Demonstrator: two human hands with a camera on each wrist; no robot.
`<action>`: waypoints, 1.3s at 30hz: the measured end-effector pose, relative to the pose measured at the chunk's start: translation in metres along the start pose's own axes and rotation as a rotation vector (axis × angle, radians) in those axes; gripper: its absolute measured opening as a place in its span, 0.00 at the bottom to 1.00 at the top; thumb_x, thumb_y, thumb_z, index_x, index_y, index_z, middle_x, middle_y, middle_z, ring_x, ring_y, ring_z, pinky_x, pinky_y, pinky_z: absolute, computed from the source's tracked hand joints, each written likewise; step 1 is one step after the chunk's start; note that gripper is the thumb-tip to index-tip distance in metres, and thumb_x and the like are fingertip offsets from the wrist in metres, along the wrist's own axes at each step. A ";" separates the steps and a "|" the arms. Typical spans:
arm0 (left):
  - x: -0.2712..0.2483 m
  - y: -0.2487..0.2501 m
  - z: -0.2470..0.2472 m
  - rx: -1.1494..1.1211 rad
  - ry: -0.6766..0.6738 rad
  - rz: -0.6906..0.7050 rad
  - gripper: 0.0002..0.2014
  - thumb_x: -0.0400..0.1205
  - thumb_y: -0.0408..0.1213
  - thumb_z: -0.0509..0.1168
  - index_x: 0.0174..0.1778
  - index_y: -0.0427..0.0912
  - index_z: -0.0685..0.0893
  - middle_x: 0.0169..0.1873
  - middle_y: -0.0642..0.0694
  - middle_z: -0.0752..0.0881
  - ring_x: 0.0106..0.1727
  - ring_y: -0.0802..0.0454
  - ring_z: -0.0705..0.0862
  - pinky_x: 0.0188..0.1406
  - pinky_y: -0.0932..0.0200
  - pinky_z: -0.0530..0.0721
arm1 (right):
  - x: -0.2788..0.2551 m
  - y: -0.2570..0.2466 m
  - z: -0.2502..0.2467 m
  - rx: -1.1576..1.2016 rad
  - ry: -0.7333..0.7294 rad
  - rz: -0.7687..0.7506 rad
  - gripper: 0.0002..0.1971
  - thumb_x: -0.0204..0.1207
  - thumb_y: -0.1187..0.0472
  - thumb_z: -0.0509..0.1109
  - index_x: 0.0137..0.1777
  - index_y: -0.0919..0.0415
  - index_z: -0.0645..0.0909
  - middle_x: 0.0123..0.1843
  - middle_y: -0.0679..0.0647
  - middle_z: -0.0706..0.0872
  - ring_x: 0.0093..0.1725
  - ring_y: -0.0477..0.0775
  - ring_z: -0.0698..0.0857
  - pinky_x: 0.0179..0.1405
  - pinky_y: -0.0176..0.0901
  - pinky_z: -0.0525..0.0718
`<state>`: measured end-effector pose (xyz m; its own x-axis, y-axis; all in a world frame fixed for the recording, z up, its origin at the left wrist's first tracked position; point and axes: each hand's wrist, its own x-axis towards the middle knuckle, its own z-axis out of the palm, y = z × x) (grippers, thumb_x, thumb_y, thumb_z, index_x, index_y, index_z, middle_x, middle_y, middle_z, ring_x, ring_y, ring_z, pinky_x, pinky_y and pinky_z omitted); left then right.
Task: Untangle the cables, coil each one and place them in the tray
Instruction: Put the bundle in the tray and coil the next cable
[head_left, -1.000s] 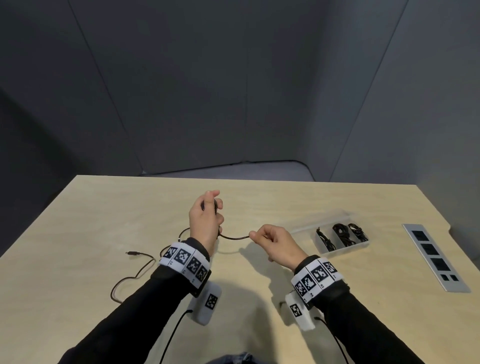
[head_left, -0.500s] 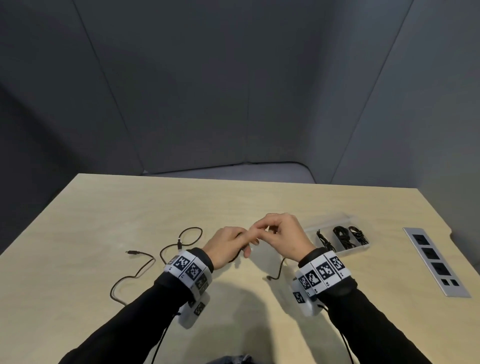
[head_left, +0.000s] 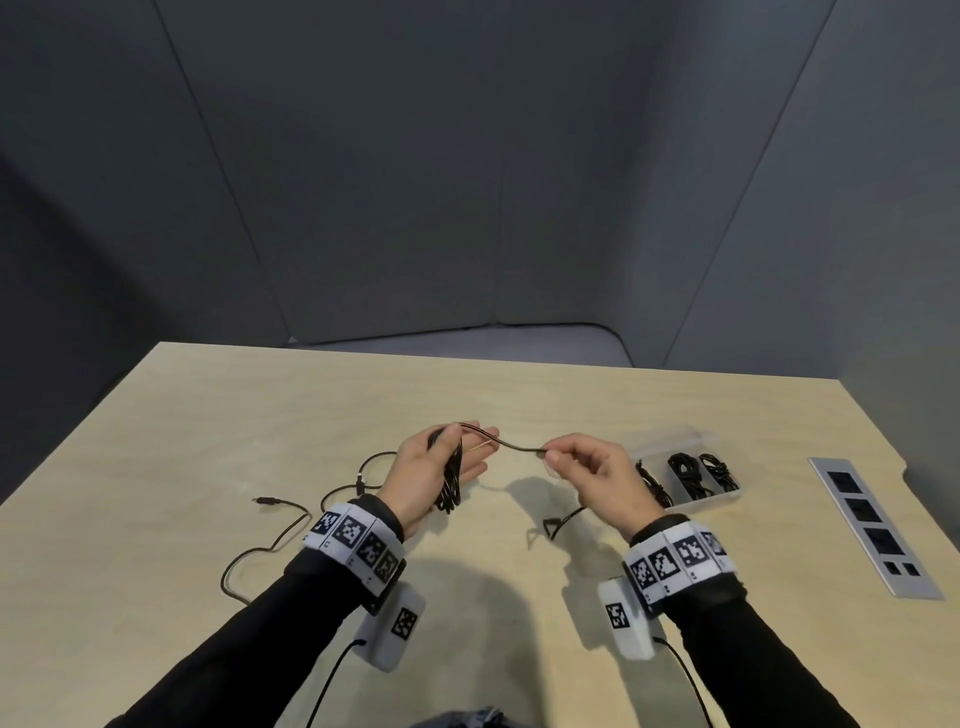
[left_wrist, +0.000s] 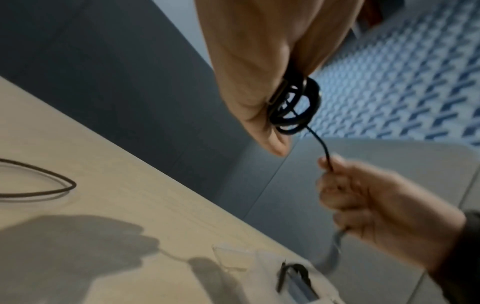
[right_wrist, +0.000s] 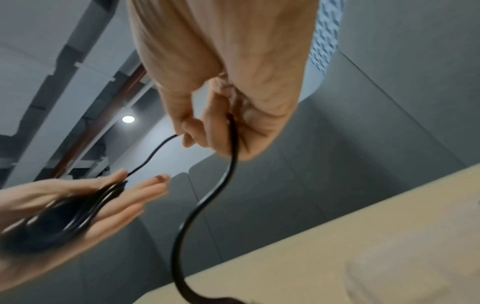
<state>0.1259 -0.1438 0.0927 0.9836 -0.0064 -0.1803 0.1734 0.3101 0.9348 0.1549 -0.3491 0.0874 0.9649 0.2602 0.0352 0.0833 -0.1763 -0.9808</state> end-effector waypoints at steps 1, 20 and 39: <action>0.000 0.002 0.001 -0.046 0.019 0.014 0.15 0.89 0.38 0.49 0.60 0.34 0.77 0.59 0.36 0.86 0.59 0.45 0.87 0.61 0.48 0.84 | -0.003 0.006 0.006 -0.035 -0.022 -0.002 0.08 0.77 0.68 0.69 0.43 0.54 0.86 0.33 0.41 0.88 0.34 0.35 0.81 0.36 0.26 0.77; 0.001 -0.025 -0.006 1.207 -0.043 0.182 0.24 0.88 0.51 0.42 0.39 0.49 0.81 0.30 0.53 0.87 0.35 0.53 0.84 0.42 0.58 0.77 | -0.028 -0.012 0.045 -0.734 -0.395 -0.265 0.08 0.79 0.53 0.66 0.50 0.52 0.87 0.38 0.43 0.73 0.36 0.41 0.72 0.41 0.41 0.76; -0.016 -0.026 0.001 0.899 -0.242 0.152 0.29 0.86 0.56 0.40 0.82 0.54 0.44 0.21 0.50 0.76 0.23 0.56 0.74 0.28 0.65 0.75 | -0.016 -0.004 0.047 -0.264 -0.199 -0.055 0.06 0.73 0.63 0.73 0.42 0.51 0.90 0.33 0.43 0.81 0.29 0.39 0.73 0.34 0.28 0.70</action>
<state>0.1052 -0.1527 0.0717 0.9650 -0.2545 -0.0632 -0.0831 -0.5253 0.8468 0.1269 -0.3079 0.0820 0.8916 0.4522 0.0228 0.2207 -0.3900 -0.8940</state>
